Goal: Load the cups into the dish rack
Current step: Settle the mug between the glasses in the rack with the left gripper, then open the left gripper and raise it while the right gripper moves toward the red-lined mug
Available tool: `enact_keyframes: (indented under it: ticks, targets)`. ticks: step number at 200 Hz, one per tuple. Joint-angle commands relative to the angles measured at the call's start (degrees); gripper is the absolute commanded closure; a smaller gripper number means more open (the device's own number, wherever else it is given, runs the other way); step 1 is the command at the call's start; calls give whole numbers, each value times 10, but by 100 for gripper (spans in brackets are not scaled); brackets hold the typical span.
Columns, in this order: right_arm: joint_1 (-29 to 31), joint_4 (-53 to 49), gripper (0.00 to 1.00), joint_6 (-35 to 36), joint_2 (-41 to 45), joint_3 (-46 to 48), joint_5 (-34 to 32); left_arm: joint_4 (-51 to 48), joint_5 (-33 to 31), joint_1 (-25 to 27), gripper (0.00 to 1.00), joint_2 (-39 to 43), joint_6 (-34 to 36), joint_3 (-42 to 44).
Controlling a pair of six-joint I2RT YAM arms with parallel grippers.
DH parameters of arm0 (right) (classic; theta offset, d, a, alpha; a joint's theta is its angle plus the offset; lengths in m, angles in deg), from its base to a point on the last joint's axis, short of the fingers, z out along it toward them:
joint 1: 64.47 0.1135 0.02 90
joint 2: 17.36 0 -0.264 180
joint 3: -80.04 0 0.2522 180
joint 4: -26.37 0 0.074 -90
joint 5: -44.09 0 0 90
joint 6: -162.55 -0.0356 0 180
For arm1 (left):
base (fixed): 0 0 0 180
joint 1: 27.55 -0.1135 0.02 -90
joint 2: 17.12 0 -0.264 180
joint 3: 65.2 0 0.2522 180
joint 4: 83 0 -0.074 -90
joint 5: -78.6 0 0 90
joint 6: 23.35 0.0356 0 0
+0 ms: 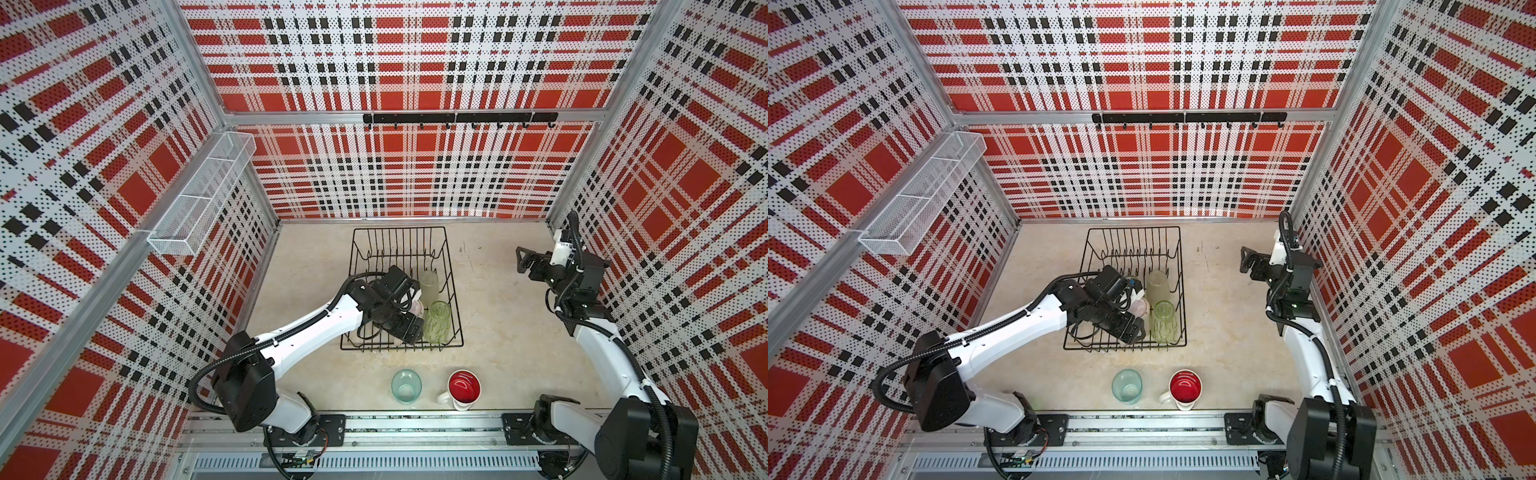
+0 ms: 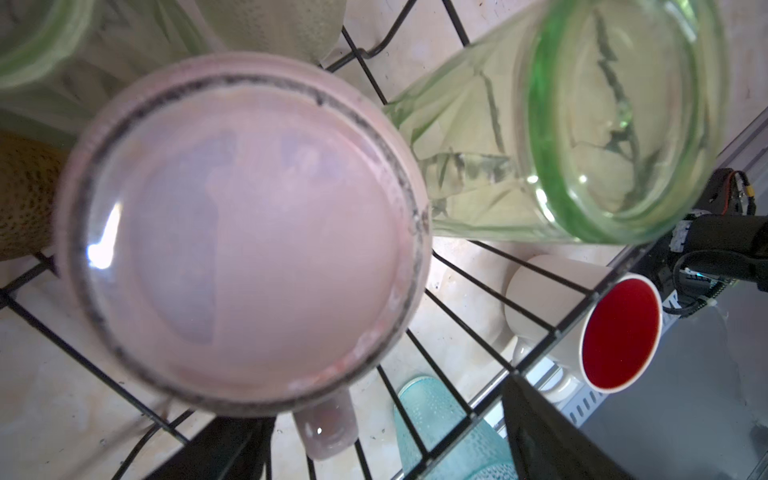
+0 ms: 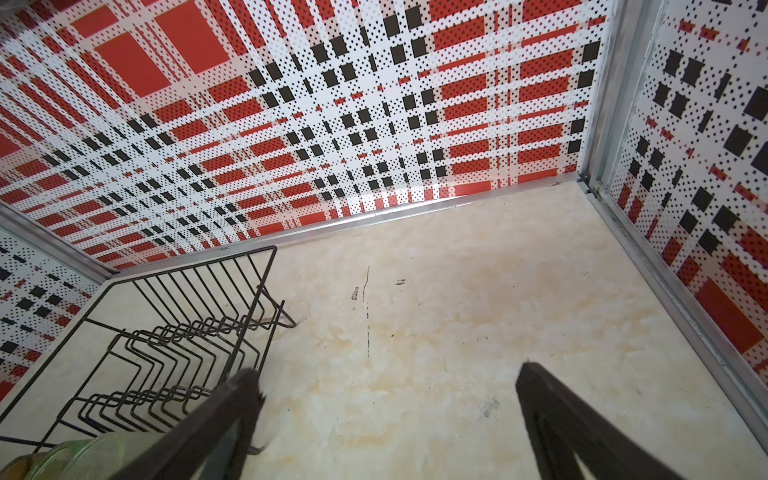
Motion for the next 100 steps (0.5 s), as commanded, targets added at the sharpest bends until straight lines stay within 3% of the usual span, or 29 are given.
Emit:
enact_keyframes:
  ticks: [1, 9, 24, 64, 100]
  targets:
    - [-7, -28, 0, -83, -4, -25, -48, -6, -20, -7, 12, 21, 0, 4]
    - [-8, -46, 0, -122, -3, -36, -54, -9, -27, -13, 12, 28, 0, 3]
    - [-8, -36, 0, -96, -1, -40, -6, -11, -32, -29, 12, 42, -1, 0]
    - [2, -140, 3, -124, -27, -84, -6, -11, -39, -72, 11, 73, 6, -20]
    - [88, -242, 6, -102, -15, -97, -81, -6, -73, -119, 8, 87, 26, -72]
